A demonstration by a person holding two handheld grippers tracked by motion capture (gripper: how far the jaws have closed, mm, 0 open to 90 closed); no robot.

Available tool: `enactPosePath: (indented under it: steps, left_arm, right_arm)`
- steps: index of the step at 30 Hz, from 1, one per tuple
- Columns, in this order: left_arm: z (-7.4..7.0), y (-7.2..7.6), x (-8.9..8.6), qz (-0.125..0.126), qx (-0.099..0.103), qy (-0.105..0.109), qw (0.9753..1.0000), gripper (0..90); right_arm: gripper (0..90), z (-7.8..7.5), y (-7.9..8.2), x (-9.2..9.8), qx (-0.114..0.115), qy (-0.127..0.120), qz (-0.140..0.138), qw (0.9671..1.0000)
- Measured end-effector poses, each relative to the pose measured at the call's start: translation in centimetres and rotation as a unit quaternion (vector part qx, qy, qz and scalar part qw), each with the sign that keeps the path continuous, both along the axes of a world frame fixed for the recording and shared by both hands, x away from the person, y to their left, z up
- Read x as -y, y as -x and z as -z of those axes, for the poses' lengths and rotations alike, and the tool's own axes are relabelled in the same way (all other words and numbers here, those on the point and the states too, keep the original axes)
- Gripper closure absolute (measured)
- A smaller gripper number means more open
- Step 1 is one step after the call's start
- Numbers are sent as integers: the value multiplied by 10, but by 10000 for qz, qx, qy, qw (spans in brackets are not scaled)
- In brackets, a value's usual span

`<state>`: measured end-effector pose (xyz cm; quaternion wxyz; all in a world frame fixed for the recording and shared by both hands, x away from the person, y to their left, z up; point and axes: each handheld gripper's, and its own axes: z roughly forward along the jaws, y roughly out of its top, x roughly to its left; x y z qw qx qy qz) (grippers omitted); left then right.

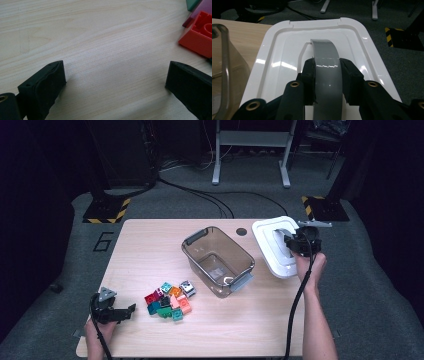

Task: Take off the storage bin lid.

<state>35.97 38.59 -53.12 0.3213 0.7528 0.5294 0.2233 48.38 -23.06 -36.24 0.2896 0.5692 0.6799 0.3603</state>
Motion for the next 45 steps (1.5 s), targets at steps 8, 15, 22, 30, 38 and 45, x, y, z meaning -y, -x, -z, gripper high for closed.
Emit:
enactPosePath:
  steps: [8, 15, 22, 30, 38, 45]
  left_arm:
    - [0, 0, 0, 4, 7, -12, 10000, 26]
    - [0, 0, 0, 7, -4, -8, 10000, 26]
    - [0, 0, 0, -1, 11, -7, 10000, 26]
    - [0, 0, 0, 4, -4, -7, 10000, 26]
    - [0, 0, 0, 7, -2, -7, 10000, 26]
    - [0, 0, 0, 7, -2, -6, 10000, 26]
  right_arm:
    - [670, 22, -7, 10, -182, 18, 352, 9992]
    - [670, 46, -13, 11, -299, 24, 552, 9980]
    - [669, 63, -17, 9, -380, -18, 657, 9971]
    - [669, 83, -21, 4, -510, -25, 726, 9961]
    - [668, 106, -24, -3, -717, -24, 839, 9939]
    - [665, 123, -27, -7, -876, -3, 851, 9925]
